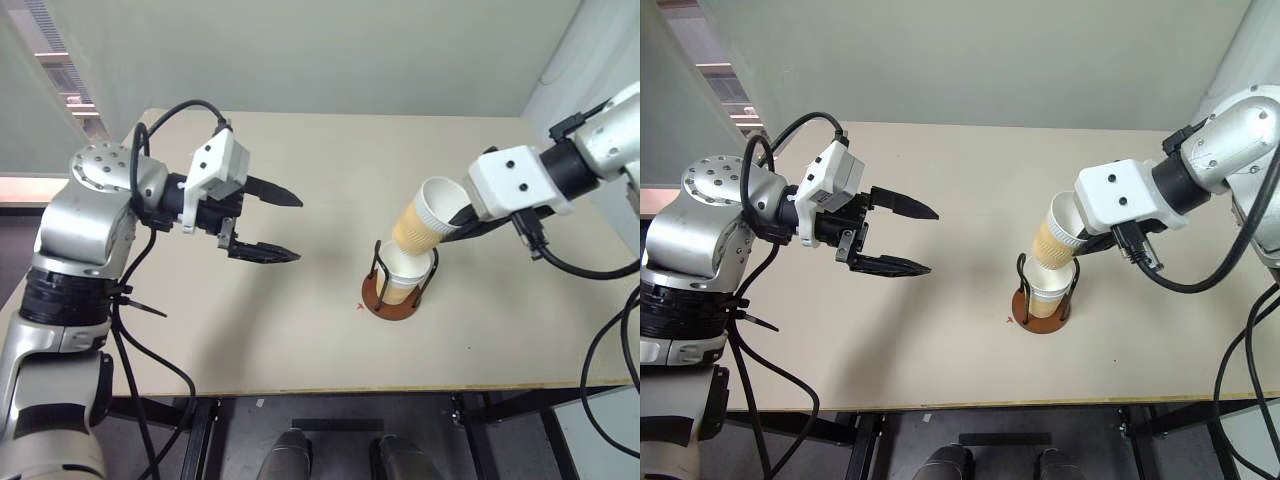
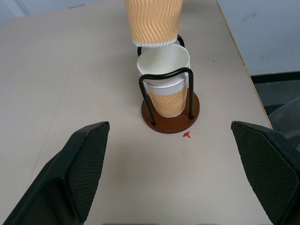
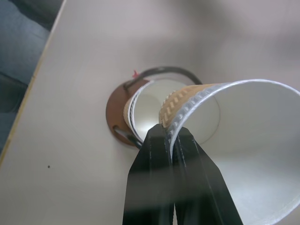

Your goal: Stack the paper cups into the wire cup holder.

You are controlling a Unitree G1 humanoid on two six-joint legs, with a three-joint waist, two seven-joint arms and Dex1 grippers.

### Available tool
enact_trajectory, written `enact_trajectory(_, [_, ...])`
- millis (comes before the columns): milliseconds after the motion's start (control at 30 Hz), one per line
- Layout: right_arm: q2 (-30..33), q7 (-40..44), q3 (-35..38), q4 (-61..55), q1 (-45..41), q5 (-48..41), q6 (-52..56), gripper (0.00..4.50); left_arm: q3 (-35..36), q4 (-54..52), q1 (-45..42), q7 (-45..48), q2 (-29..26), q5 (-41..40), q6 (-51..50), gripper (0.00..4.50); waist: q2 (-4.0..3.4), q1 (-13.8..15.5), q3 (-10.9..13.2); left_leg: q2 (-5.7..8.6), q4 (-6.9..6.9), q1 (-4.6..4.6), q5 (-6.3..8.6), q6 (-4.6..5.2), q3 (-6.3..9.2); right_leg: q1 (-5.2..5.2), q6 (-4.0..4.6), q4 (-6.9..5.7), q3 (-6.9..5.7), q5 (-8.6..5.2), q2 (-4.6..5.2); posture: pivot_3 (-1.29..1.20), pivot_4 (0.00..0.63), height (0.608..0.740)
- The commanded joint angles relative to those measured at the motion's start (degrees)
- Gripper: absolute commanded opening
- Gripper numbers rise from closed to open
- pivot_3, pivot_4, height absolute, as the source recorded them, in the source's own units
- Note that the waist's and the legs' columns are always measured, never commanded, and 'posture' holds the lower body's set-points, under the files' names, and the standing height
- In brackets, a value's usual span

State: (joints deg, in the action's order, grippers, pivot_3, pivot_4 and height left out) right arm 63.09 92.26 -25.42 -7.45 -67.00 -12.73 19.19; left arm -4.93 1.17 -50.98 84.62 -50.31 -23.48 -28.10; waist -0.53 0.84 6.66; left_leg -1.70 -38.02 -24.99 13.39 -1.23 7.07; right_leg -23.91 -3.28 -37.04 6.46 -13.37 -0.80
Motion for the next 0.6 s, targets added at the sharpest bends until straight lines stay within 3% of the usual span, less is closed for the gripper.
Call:
enact_trajectory(33, [-0.36,0.24,-0.80,-0.60,0.45,1.06,-1.90,0.05,1.45,-1.75,-0.81,-0.42,-0.67,-0.84,-0.30,4.50,0.00,0.00,0.00,0.00,0.00,0.01,0.00,0.00,0.00,0.00,0.00,-0.01,0.00,0.00,-0.01,0.00,0.150,0.740])
enact_trajectory(367, [-1.88,0.24,-2.41,-2.32,3.04,3.64,-3.67,0.05,1.29,-1.67,-1.08,-0.78,-0.63,-0.41,-0.31,4.50,0.00,-0.12,0.00,-0.02,0.00,0.02,-0.03,-0.06,0.01,0.01,0.04,-0.05,-0.02,0.02,-0.02,0.00,0.150,0.740])
enact_trajectory(467, [-3.01,0.24,-1.95,-1.87,3.06,4.76,-4.10,0.61,1.10,-1.83,-0.87,-0.94,-0.46,-0.24,-0.13,4.50,0.00,-0.13,0.00,-0.02,0.00,0.02,-0.03,-0.06,0.02,0.00,0.04,-0.05,-0.02,0.02,-0.02,0.00,0.150,0.740])
enact_trajectory(600, [-3.95,0.24,-1.09,-1.44,2.59,5.04,-3.53,1.89,1.00,-1.81,-0.70,-1.01,-0.61,-0.15,0.07,4.50,0.00,-0.15,0.00,-0.02,0.00,0.02,-0.03,-0.06,0.02,0.00,0.06,-0.05,-0.03,0.03,-0.02,0.00,0.150,0.740])
